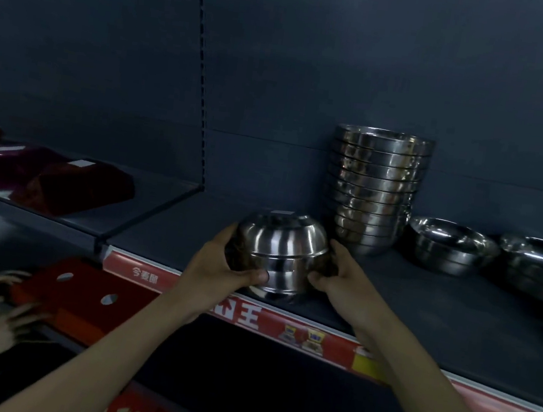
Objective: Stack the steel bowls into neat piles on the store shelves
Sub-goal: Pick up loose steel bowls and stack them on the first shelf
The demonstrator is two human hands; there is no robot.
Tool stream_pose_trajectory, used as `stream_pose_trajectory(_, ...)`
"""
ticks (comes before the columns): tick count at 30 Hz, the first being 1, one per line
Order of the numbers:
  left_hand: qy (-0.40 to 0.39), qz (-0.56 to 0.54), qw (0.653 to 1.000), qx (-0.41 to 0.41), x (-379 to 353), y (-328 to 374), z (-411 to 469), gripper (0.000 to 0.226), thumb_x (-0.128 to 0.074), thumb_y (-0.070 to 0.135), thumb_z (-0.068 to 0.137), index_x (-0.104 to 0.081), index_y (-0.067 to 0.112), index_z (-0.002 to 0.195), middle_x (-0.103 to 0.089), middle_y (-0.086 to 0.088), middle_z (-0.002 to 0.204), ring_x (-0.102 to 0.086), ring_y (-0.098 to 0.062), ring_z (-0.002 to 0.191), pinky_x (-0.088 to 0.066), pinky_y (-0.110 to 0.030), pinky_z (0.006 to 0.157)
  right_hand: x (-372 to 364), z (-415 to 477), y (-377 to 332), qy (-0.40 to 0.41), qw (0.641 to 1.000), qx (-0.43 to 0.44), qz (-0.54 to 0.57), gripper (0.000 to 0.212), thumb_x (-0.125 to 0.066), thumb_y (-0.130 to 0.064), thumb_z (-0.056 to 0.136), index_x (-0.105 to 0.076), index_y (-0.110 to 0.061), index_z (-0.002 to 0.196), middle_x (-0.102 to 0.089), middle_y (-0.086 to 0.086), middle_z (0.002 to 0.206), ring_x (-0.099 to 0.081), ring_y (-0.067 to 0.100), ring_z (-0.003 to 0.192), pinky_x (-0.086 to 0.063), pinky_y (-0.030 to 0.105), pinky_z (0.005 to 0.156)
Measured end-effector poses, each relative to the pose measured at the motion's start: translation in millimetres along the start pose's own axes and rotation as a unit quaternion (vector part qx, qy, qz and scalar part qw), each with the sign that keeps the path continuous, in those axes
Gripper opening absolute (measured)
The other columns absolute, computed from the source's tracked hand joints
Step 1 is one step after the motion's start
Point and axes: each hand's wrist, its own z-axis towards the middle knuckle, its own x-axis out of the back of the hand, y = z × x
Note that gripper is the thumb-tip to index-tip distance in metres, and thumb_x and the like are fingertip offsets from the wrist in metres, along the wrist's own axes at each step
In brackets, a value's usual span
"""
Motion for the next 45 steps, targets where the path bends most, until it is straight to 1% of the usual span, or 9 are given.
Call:
stream_pose_trajectory(3, -0.003, 0.003, 1.000, 0.007, -4, 2, -3, 0.068, -0.087, 0.013, 0.069, -0.051, 0.055, 0.110, -0.067, 0.028, 0.106, -0.062, 0.013, 0.099, -0.046, -0.007, 0.080, 8, -7, -1, 0.000, 1.000, 0.000, -0.018, 0.058, -0.063, 0.002, 0.088, -0.045, -0.027, 0.135, -0.062, -0.014, 0.119, -0.056, 0.002, 0.115, -0.041, 0.013, 0.096)
stream_pose_trajectory(7, -0.015, -0.021, 0.999, 0.045, -1, 4, -6, 0.059, -0.084, 0.028, 0.075, -0.050, 0.049, 0.119, -0.063, 0.024, 0.114, -0.059, 0.014, 0.102, -0.045, -0.007, 0.083, 22, -13, -2, -0.031, 1.000, 0.000, -0.004, 0.065, -0.066, 0.002, 0.087, -0.033, -0.039, 0.125, -0.056, -0.026, 0.102, -0.051, -0.017, 0.090, -0.040, -0.002, 0.071)
stream_pose_trajectory(10, -0.013, -0.029, 0.996, 0.088, 4, 1, -6, 0.077, -0.082, 0.061, 0.063, -0.054, 0.034, 0.130, -0.065, 0.014, 0.122, -0.060, -0.005, 0.115, -0.044, -0.026, 0.101, 24, -14, 0, -0.035, 0.999, 0.000, -0.006, 0.058, -0.072, -0.023, 0.088, -0.037, -0.041, 0.131, -0.061, -0.022, 0.114, -0.055, -0.010, 0.107, -0.042, 0.011, 0.087)
stream_pose_trajectory(13, -0.009, -0.032, 0.994, 0.107, 5, 0, -7, 0.074, -0.074, 0.061, 0.061, -0.058, 0.030, 0.126, -0.069, 0.012, 0.117, -0.062, -0.006, 0.113, -0.046, -0.028, 0.102, 24, -17, 2, -0.009, 1.000, 0.013, -0.011, 0.066, -0.068, -0.058, 0.076, -0.053, -0.034, 0.136, -0.066, -0.015, 0.124, -0.058, 0.004, 0.119, -0.042, 0.030, 0.107)
stream_pose_trajectory(17, -0.003, -0.056, 0.992, 0.110, 5, -4, -8, 0.087, -0.084, 0.064, 0.055, -0.057, 0.029, 0.130, -0.071, 0.011, 0.117, -0.064, -0.005, 0.112, -0.047, -0.029, 0.102, 21, -18, 7, 0.025, 0.998, 0.038, -0.047, 0.037, -0.061, -0.039, 0.094, -0.056, -0.033, 0.130, -0.066, -0.017, 0.120, -0.059, -0.001, 0.115, -0.043, 0.019, 0.098)
stream_pose_trajectory(32, 0.006, -0.054, 0.995, 0.080, 0, -9, -15, 0.063, -0.084, 0.006, 0.072, -0.057, 0.026, 0.126, -0.069, 0.011, 0.120, -0.063, -0.002, 0.113, -0.049, -0.028, 0.098, 22, -18, 18, 0.063, 0.997, 0.048, -0.018, 0.031, -0.075, -0.037, 0.083, -0.062, -0.025, 0.108, -0.071, -0.013, 0.110, -0.064, -0.001, 0.107, -0.050, 0.029, 0.097)
stream_pose_trajectory(37, -0.001, -0.042, 0.995, 0.089, 2, -8, -14, 0.064, -0.083, 0.013, 0.074, -0.056, 0.029, 0.129, -0.068, 0.013, 0.121, -0.061, 0.001, 0.115, -0.048, -0.025, 0.099, 22, -15, 19, 0.070, 0.996, 0.028, -0.038, 0.031, -0.074, -0.038, 0.083, -0.063, -0.025, 0.110, -0.070, -0.013, 0.110, -0.063, 0.001, 0.106, -0.049, 0.025, 0.093)
stream_pose_trajectory(40, -0.011, -0.065, 0.991, 0.118, 7, -2, -11, 0.059, -0.083, 0.034, 0.071, -0.061, 0.028, 0.126, -0.070, 0.010, 0.118, -0.062, -0.004, 0.113, -0.046, -0.026, 0.099, 22, -13, 19, 0.087, 0.996, 0.017, -0.022, 0.028, -0.072, -0.041, 0.084, -0.066, -0.026, 0.107, -0.071, -0.012, 0.108, -0.064, 0.003, 0.105, -0.050, 0.026, 0.093)
stream_pose_trajectory(45, 0.001, -0.136, 0.974, 0.180, 10, 8, -1, 0.045, -0.074, 0.037, 0.076, -0.069, 0.013, 0.114, -0.074, -0.002, 0.109, -0.066, -0.018, 0.109, -0.047, -0.025, 0.089, 20, -8, 15, 0.113, 0.993, -0.021, 0.016, 0.027, -0.065, -0.042, 0.089, -0.072, -0.019, 0.100, -0.075, -0.004, 0.092, -0.071, 0.010, 0.086, -0.054, 0.043, 0.095)
